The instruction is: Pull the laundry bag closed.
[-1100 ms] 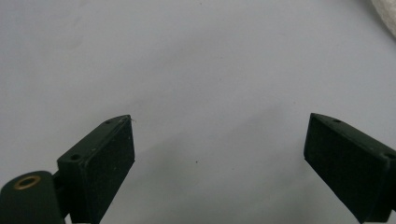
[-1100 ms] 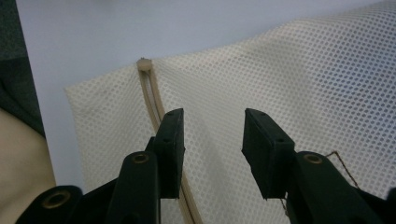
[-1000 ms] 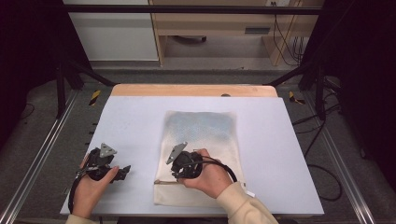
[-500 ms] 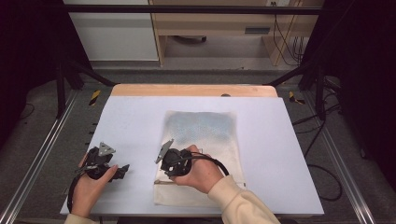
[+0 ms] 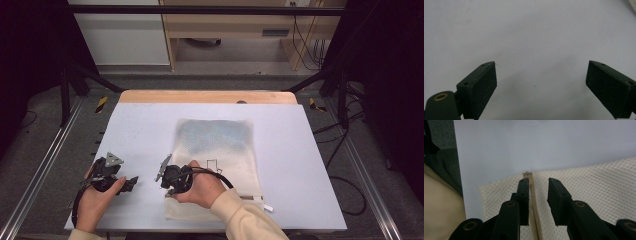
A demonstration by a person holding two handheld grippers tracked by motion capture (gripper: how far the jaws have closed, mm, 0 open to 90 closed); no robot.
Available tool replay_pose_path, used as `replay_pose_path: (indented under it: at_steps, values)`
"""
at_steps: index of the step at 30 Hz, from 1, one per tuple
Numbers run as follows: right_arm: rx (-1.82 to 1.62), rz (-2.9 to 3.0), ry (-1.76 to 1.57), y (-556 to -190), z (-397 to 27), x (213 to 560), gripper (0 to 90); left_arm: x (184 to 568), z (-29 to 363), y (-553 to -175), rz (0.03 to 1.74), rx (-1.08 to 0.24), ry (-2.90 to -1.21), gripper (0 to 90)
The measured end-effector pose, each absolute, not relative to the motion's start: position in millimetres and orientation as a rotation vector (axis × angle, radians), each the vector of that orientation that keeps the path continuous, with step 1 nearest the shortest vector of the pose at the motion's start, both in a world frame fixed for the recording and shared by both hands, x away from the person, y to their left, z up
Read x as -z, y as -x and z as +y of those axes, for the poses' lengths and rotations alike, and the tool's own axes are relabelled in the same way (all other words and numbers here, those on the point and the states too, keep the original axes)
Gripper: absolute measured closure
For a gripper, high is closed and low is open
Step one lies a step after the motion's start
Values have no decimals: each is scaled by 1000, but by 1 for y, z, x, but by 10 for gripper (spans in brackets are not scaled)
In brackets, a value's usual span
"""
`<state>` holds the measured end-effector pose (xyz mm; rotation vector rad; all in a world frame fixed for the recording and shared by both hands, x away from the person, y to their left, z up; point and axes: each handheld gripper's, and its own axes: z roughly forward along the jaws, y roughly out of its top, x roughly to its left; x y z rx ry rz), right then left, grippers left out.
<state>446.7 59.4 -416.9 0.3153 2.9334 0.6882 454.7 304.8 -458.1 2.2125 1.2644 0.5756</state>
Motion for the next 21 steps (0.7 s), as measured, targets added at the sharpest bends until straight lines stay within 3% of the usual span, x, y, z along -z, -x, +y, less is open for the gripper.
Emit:
replay_pose_path:
  at_steps: [16,20,21]
  values:
    - [-702,2998,-321,-449,75,435,724,457,309,-454,1268,-560,-2188,96]
    - [-669,3011,-321,-450,77,440,761,456,309,-454,1265,-555,-2184,95]
    - [-668,3007,-319,-451,77,440,813,456,308,-454,1263,-554,-2184,96]
